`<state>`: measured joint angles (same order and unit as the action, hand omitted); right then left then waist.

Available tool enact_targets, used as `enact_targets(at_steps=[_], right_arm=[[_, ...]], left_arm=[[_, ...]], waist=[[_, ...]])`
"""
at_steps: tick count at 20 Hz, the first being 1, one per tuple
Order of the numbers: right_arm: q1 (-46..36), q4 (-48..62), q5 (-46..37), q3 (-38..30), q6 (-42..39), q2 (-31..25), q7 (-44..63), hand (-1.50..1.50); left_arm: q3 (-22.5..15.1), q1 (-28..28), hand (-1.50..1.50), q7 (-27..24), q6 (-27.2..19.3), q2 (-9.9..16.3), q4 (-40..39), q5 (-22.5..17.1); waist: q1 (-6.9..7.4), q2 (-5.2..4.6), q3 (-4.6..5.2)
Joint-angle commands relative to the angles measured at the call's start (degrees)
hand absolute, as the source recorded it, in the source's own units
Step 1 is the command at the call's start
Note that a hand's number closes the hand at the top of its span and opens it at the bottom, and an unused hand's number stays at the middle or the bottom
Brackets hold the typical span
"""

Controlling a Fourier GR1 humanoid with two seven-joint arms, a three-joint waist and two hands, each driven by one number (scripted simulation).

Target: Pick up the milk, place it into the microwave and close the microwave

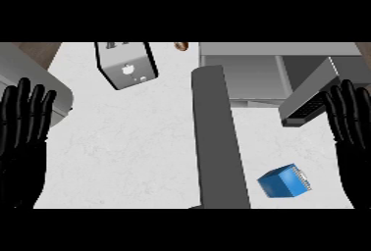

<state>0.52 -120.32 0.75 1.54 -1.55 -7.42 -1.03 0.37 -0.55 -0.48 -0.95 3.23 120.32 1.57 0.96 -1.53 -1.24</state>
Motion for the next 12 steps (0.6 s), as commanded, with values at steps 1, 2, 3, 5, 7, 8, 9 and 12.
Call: enact_targets(at_steps=[1,2,3,5,7,8,9,12], right_arm=[[-1.25,0.72,2.4,-0.71,-1.43,0.0,0.48,-1.5],[5.69,-5.32,5.62,-1.37,-4.57,-1.84,1.84,-1.5],[4.73,-6.03,8.86,-3.34,-6.87,-3.67,3.18,-1.5],[10.78,-12.89,12.16,-3.62,-8.58,-3.83,4.05,-1.5],[8.98,-9.54,18.47,-1.44,-13.03,-4.94,5.08,-1.5],[11.28,-12.19,21.66,-2.87,-13.58,-5.07,5.66,-1.5],[11.09,-11.47,22.54,-3.87,-13.99,-5.58,5.96,-1.5],[13.68,-16.19,23.49,-5.54,-12.82,-4.93,8.76,-1.5]], left_arm=[[2.46,4.3,-1.5,0.51,0.86,1.98,-4.91,-0.38],[1.09,-3.07,-1.5,-0.47,2.26,1.59,0.09,-1.04],[1.12,0.85,-1.5,4.3,1.14,2.23,1.1,-0.11],[2.7,0.98,-1.5,5.8,2.81,3.66,2.45,-2.74],[2.43,0.11,-1.5,3.48,4.3,-0.63,-3.35,-11.09],[2.97,-1.48,-1.5,5.23,4.38,-0.65,-0.97,-12.62],[2.01,-4.55,-1.5,4.45,5.48,-0.71,1.04,-12.92],[6.39,-5.4,-1.5,6.84,6.89,1.5,3.74,-17.93]], waist=[[-1.12,1.46,1.24],[-1.17,1.66,1.24],[-1.26,1.63,1.22],[-1.56,1.72,1.22],[-1.71,1.61,1.26],[-1.64,1.83,1.23],[-1.04,1.75,1.24],[-1.04,1.64,1.25]])
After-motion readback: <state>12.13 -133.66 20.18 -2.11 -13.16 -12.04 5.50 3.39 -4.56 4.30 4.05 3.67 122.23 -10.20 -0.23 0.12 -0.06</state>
